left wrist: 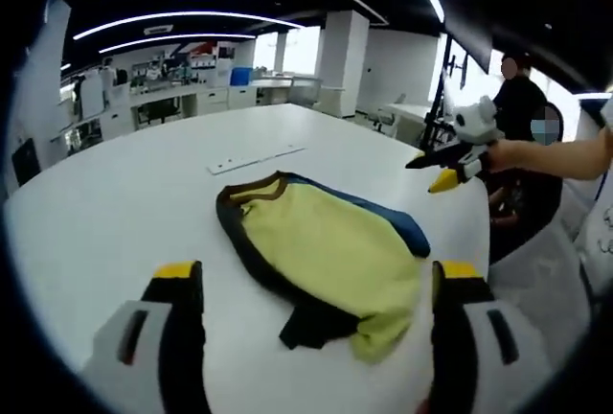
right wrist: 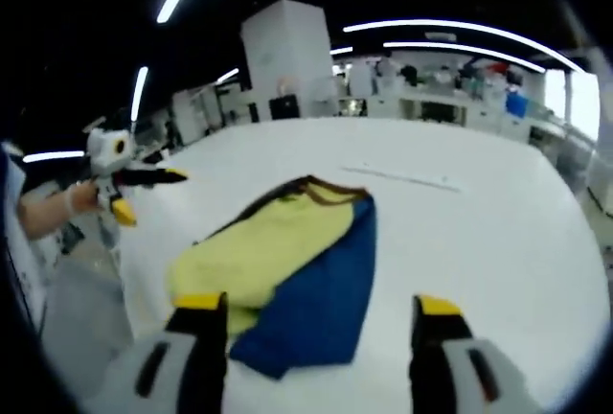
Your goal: Fold the garment on the visible template until the final outline fits inside the template.
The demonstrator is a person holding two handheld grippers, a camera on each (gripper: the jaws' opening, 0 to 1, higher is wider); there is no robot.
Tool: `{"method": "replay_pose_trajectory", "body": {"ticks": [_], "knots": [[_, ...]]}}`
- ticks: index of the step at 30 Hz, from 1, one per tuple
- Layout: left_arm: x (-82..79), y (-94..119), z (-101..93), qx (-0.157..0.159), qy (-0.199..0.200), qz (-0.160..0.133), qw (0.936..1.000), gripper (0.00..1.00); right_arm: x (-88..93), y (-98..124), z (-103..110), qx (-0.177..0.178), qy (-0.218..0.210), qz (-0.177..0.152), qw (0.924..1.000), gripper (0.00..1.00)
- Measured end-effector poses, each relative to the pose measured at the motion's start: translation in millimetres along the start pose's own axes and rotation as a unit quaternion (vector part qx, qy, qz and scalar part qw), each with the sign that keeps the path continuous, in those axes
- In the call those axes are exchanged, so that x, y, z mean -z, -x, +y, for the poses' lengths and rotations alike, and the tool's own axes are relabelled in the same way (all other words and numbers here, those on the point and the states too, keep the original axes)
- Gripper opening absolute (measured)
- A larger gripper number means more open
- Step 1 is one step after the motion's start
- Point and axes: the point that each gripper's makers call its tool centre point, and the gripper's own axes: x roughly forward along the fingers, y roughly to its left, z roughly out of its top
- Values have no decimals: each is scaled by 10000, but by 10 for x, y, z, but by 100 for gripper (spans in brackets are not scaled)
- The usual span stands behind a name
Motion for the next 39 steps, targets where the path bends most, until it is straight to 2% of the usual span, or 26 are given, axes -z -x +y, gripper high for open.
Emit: {"method": "replay_pose_trajectory", "body": {"ticks": [2,4,9,13,16,19,23,25,27,30,32,33,36,39], "knots": [[9,29,-16,-3,2,5,10000,95,61,2,-54,58,-75,13,10000,64],[21,61,-30,10,10,5,10000,95,164,1,-44,62,-250,45,9997,59],[51,122,-64,-7,155,-95,9998,94,465,-35,-82,185,-505,223,9983,41],[129,160,-125,-14,199,-51,9998,94,582,-74,-66,154,-1157,156,9930,25],[169,195,-183,8,270,-19,9996,93,643,-127,13,86,-1560,157,9876,22],[176,207,-183,-7,314,-39,9995,93,675,-166,74,49,-1776,135,9840,21],[188,224,-198,-15,363,-65,9993,92,742,-246,84,66,-2412,58,9704,18],[196,229,-210,-11,364,-55,9993,92,740,-273,117,48,-2728,2,9621,16],[203,237,-201,-25,375,-61,9993,92,736,-296,165,-15,-2815,-48,9595,13],[220,250,-190,-50,423,-65,9991,92,746,-307,217,-112,-2832,-46,9590,9],[246,248,-182,-58,438,-45,9990,91,720,-283,253,-137,-2824,-75,9592,0],[254,251,-179,-66,452,-40,9989,91,683,-254,274,-155,-2816,-124,9593,0],[262,260,-167,-91,492,-58,9987,91,485,-171,253,-232,-3033,-424,9517,0],[282,256,-156,-101,539,-57,9985,91,219,-80,247,-314,-2921,-657,9536,0]]}}
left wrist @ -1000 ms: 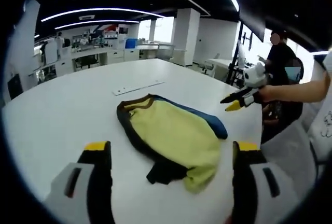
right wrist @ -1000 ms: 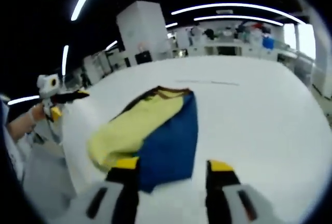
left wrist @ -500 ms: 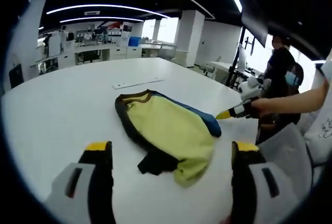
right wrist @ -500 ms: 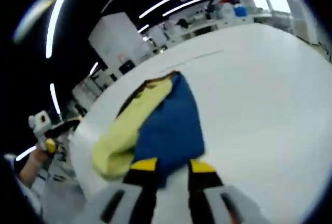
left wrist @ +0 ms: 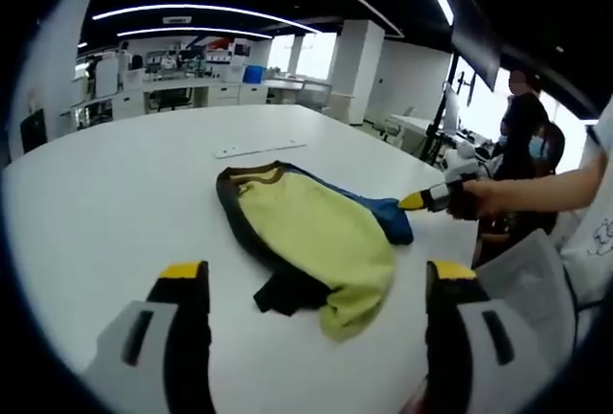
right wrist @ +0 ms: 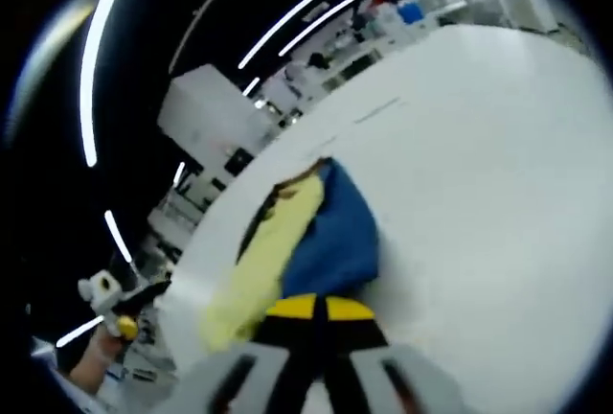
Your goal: Fold the garment on the visible template until the final outline fits inside the template.
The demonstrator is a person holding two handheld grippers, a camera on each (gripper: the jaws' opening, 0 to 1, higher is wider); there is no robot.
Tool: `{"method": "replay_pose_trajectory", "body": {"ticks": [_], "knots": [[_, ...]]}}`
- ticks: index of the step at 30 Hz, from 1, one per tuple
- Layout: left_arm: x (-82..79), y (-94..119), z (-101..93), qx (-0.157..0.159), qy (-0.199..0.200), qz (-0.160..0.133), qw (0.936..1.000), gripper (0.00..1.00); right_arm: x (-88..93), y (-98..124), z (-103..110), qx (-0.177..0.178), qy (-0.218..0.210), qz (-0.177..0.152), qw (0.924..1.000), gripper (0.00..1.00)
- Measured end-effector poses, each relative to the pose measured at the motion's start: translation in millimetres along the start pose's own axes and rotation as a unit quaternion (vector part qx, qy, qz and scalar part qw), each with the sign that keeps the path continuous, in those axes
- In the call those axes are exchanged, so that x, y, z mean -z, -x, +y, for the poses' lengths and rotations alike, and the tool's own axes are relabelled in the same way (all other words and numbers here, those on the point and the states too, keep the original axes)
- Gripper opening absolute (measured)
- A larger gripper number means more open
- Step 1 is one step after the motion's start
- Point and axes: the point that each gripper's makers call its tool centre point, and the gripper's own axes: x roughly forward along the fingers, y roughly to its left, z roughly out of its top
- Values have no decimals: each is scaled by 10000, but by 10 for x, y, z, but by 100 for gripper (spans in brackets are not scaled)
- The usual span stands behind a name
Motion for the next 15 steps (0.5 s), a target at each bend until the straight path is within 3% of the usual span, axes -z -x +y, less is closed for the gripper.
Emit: {"method": "replay_pose_trajectory", "body": {"ticks": [3,7,10,15], "knots": [[11,-4,0,-2,25,2,10000,90,-169,2,254,-179,219,-113,9995,0],[26,-16,-30,19,8,24,10000,90,-197,-142,590,-392,941,48,9948,0],[19,-29,-71,40,16,16,10000,90,-84,-339,758,-569,1256,255,9901,0],[18,-10,-87,32,18,8,10000,89,201,-685,866,-604,1419,608,9862,0]]}}
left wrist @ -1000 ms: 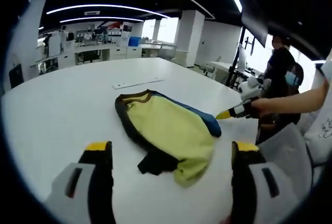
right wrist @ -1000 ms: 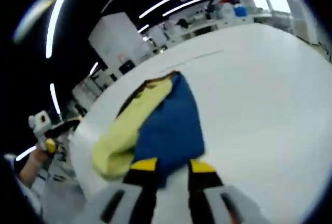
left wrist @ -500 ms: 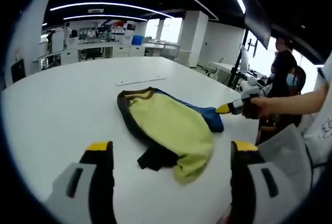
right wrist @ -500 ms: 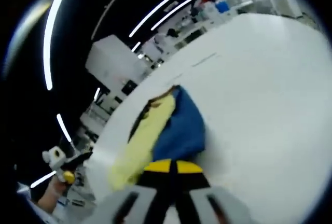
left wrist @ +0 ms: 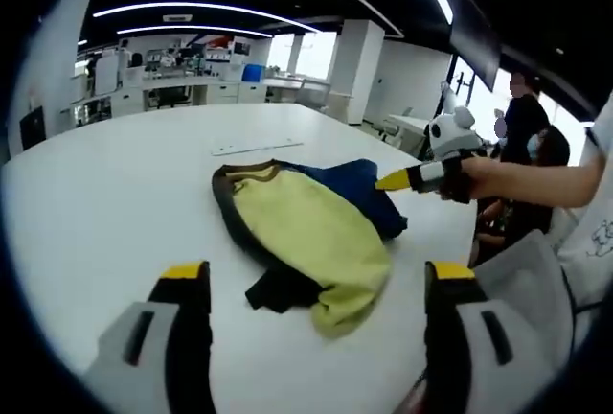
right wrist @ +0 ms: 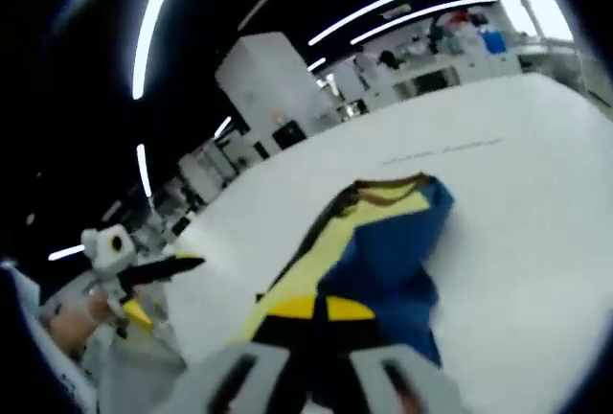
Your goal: Fold the garment on the visible template until the final outline fits inside the template.
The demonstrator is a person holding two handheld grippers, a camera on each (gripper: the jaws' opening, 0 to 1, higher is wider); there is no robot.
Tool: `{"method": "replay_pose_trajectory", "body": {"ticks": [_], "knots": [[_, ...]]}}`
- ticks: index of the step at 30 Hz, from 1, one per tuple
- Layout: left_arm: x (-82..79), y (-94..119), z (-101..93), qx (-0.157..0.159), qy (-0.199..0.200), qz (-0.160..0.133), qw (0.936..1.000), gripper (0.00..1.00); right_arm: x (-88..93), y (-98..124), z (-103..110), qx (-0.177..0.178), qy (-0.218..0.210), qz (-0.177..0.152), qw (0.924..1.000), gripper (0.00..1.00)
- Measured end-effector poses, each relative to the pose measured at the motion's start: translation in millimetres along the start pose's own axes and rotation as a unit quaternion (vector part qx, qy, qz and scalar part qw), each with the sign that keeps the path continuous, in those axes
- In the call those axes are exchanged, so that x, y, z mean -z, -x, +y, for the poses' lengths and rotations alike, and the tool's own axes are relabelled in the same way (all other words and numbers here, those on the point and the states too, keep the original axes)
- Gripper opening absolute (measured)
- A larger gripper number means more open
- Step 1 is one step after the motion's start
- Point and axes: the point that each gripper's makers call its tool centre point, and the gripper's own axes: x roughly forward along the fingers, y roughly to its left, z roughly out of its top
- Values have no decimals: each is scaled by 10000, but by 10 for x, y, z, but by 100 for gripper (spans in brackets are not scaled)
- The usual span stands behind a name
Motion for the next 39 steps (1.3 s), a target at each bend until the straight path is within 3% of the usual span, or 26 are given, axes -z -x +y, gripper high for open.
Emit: {"method": "replay_pose_trajectory", "body": {"ticks": [5,11,17,24,30,36,39], "knots": [[23,21,7,-28,39,-1,10000,89,98,-247,214,-126,95,159,9997,0],[40,9,21,-29,103,-1,9999,89,179,-443,270,-130,167,309,9993,0],[57,-29,10,3,129,16,9999,89,335,-598,124,100,224,548,9982,0],[46,-52,-2,14,149,11,9999,89,441,-661,73,136,248,727,9970,0],[46,-56,5,23,175,2,9998,89,434,-552,154,42,580,791,9952,2],[91,-49,34,3,208,27,9998,89,405,-369,190,-90,902,787,9928,18],[115,-46,25,-5,216,52,9998,89,322,-278,237,-332,896,542,9940,28]]}}
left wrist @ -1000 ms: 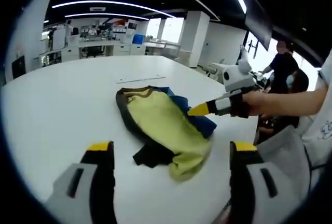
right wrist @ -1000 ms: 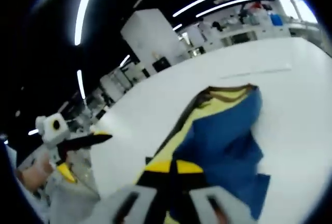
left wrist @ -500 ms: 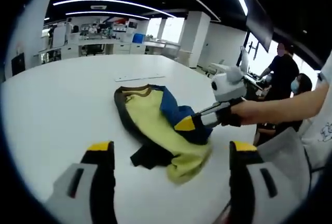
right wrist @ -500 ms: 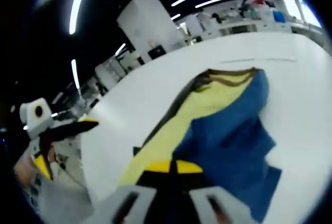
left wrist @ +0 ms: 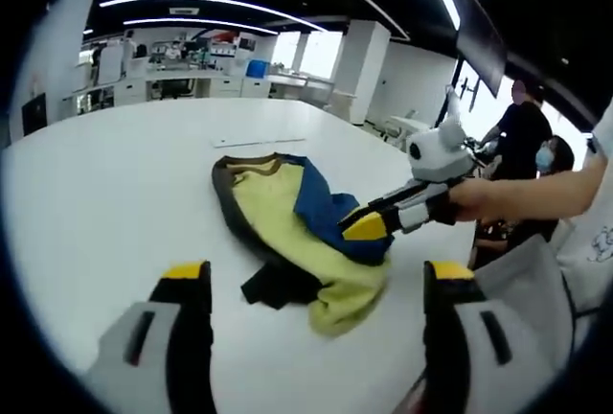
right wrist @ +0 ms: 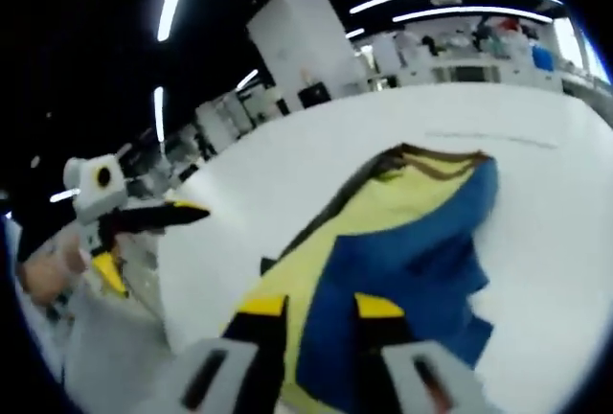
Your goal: Fold the garment on the visible template until the final outline fits inside the template.
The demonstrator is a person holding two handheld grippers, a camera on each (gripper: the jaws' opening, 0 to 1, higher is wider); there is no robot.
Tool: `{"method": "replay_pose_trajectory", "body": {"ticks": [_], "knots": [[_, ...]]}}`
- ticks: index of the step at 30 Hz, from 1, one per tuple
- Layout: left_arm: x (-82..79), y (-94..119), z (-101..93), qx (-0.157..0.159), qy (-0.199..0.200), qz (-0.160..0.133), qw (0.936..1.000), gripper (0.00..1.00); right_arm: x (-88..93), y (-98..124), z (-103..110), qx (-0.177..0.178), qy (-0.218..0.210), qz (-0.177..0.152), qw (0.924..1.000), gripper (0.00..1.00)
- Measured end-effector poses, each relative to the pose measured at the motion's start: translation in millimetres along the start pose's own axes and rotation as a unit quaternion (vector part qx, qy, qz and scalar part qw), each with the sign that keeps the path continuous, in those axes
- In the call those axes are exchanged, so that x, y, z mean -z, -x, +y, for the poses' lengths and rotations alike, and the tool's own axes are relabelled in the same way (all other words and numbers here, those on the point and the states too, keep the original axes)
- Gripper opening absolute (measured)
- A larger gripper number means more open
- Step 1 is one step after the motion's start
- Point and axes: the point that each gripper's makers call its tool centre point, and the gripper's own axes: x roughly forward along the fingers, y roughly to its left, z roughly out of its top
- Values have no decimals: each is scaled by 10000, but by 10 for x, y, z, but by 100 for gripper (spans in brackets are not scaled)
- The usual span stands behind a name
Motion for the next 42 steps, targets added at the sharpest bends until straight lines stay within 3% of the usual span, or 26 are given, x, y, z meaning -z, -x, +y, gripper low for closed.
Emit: {"method": "replay_pose_trajectory", "body": {"ticks": [6,14,21,25,28,34,40,42], "knots": [[55,22,-12,8,20,62,10000,88,-58,192,-105,-17,34,-282,9996,50],[88,31,-2,4,60,86,9999,88,-25,409,-479,494,-146,-440,9977,68],[111,26,-5,10,61,116,9999,88,73,577,-811,954,-453,-475,9933,62],[123,25,-6,11,50,141,9999,87,191,610,-1026,1381,-386,-292,9892,51],[122,28,-6,23,39,145,9999,87,284,624,-1143,1668,-110,-33,9859,40],[141,33,0,11,65,178,9998,87,275,483,-1132,1678,-25,-27,9858,33],[128,33,14,-9,111,116,9999,86,325,359,-1214,1688,116,216,9854,28],[119,27,16,-12,147,80,9999,86,307,341,-1142,1661,148,220,9857,27]]}}
